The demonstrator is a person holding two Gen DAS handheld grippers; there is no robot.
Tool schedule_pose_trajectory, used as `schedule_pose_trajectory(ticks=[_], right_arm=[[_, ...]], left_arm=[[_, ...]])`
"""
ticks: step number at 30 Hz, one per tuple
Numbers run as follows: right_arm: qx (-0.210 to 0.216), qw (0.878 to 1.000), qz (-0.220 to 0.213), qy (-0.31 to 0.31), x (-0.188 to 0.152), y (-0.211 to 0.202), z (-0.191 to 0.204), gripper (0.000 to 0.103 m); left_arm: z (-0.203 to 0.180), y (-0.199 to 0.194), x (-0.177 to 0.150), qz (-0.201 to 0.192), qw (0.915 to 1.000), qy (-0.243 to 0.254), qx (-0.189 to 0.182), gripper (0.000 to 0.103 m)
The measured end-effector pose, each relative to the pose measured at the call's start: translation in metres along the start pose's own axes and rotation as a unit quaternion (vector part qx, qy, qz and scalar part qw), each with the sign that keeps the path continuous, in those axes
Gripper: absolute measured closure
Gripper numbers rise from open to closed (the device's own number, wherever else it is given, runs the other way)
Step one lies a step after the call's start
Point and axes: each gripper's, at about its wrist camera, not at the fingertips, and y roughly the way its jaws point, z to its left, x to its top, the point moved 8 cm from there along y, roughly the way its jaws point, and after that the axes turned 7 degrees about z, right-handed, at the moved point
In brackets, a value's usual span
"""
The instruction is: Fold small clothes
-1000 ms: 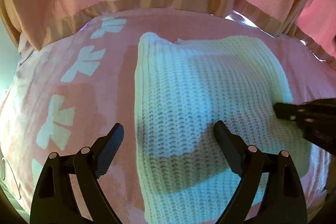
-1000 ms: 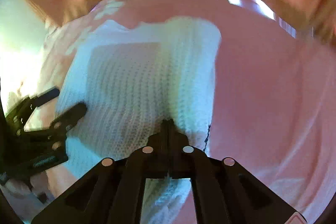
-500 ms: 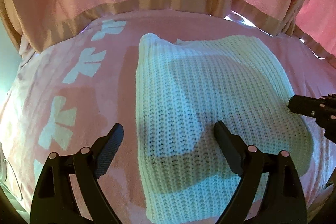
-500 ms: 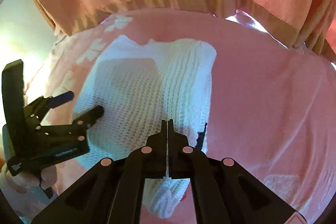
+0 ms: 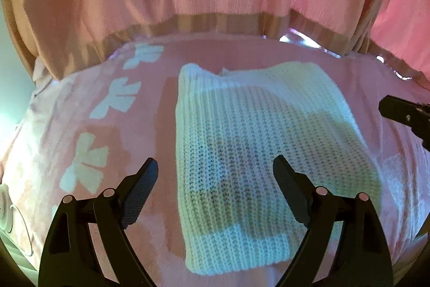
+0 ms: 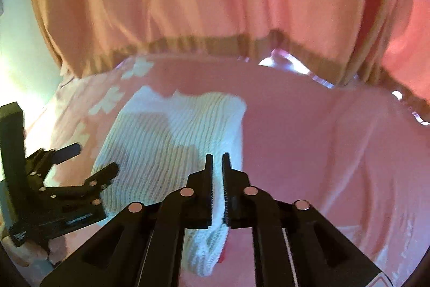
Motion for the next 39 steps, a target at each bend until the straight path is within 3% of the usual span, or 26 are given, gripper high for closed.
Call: schedule_pose_trajectory(ticks=[5,8,12,15,22,27,39], right_arm=[[-0.003,0.999,-0.024,0.035,-0.022,-0.017,-0.005,0.070],[0.002,0.999,-0.015,0.048,-0.044,-0.017,-0.004,0.069],[-0.003,0.999,-0.018,0.048,-0.070,-0.020,0.002,0.066],[-0.021,0.999,-0.027,0.029,-0.085,-0.024,0.007,0.060],[-0.031,0.998,-0.029,0.048,-0.118,-0.027,0.003,0.056],[-0.070,0.996,-0.029,0.051,-0.131,-0.026,-0.003,0.056],[-0.072,0.996,-0.023,0.047,-0.144,-0.025,-0.006,0.055]], left_arm=[[0.009,-0.044,0.003,-0.079,0.9967,-0.009,0.017,0.007],[0.020,-0.061,-0.008,-0.107,0.9929,-0.044,0.028,0.005],[0.033,-0.062,-0.033,-0.093,0.9907,-0.097,0.020,0.005],[0.036,-0.064,-0.048,-0.087,0.9897,-0.110,0.027,0.005],[0.018,-0.068,-0.071,-0.087,0.9927,-0.074,0.038,0.005],[0.002,-0.064,-0.084,-0.077,0.9944,-0.059,0.042,0.005],[-0.011,-0.053,-0.100,-0.057,0.9960,-0.036,0.059,0.005]])
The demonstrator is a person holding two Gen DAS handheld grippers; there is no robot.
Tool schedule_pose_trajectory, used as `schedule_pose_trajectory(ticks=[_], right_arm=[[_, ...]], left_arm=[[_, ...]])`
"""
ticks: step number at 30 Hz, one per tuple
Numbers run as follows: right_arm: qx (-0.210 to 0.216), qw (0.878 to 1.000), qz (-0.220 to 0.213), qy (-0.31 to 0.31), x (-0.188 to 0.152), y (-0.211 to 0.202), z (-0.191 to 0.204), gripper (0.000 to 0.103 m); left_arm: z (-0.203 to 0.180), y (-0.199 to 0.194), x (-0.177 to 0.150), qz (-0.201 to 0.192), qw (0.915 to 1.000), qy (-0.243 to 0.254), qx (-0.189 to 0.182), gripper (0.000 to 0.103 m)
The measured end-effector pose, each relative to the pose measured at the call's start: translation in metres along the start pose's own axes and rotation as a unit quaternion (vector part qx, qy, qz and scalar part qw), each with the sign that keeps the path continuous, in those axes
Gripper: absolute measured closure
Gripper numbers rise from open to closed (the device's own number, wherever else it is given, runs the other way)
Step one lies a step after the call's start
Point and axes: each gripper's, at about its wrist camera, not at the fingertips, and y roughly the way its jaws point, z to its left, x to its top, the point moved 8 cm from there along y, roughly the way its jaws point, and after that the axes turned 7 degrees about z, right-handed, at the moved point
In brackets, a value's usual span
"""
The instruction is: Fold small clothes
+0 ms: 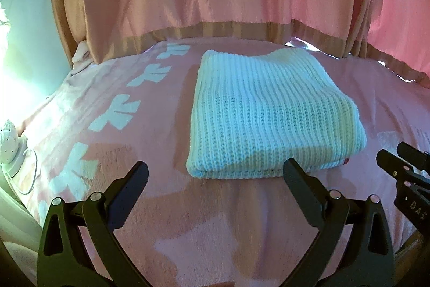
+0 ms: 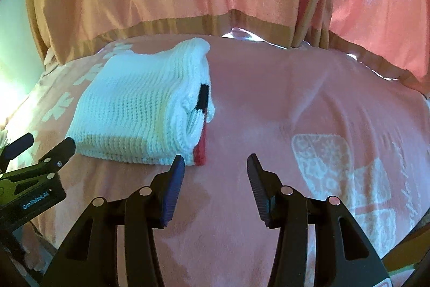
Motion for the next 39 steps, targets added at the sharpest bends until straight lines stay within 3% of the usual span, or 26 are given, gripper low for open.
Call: schedule_pose_trajectory(ticks=[21,39], right_arm=[[0.000,1.000,0.009,-0.020,-0.005,0.008,0.013,0.054],[0.003,1.000,0.007,-0.017,-0.007,0.009,0.017,0.051]], left_arm=[[-0.008,0.014,-0.012,0.033,0.9993,0.010,-0.013,0.005],[-0.016,0.011,-0.011,0.022,0.9997,0.014,-0.004,0.005]])
